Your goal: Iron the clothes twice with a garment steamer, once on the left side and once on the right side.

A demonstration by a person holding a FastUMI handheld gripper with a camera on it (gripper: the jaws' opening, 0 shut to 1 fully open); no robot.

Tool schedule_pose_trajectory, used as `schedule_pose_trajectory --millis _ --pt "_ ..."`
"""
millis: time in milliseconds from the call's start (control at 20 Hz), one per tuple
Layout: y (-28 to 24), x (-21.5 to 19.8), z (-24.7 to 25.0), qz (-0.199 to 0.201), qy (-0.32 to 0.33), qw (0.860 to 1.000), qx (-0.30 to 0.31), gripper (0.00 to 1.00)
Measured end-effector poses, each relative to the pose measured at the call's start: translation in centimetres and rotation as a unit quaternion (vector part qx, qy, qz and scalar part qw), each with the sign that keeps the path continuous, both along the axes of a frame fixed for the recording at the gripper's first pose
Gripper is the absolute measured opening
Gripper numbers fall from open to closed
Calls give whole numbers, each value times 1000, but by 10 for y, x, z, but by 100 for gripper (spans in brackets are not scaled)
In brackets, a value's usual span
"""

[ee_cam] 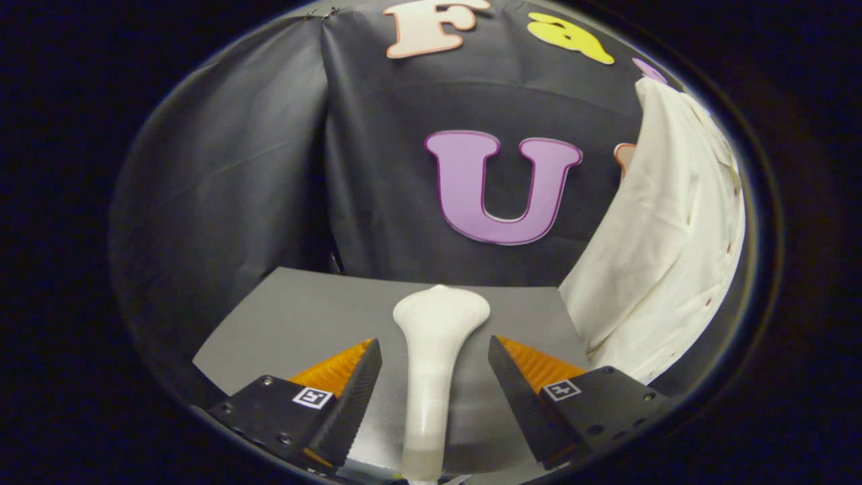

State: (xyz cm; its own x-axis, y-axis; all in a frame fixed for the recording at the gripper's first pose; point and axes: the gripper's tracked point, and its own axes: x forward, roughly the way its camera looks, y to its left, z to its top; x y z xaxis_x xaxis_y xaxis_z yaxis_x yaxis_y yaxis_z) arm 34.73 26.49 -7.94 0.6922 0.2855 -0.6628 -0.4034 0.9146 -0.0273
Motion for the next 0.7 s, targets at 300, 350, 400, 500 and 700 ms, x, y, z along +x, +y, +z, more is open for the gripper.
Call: schedule_pose_trajectory --millis 300,350,400,500,700 --pt "-3 0 -39 -1 60 996 -58 93" --pt "1 -1 -43 0 67 997 -48 89" --pt "4 -5 -51 1 81 995 -49 85" --pt "9 -9 -51 -7 90 995 -38 71" --pt "16 -8 -52 4 80 996 -29 44"
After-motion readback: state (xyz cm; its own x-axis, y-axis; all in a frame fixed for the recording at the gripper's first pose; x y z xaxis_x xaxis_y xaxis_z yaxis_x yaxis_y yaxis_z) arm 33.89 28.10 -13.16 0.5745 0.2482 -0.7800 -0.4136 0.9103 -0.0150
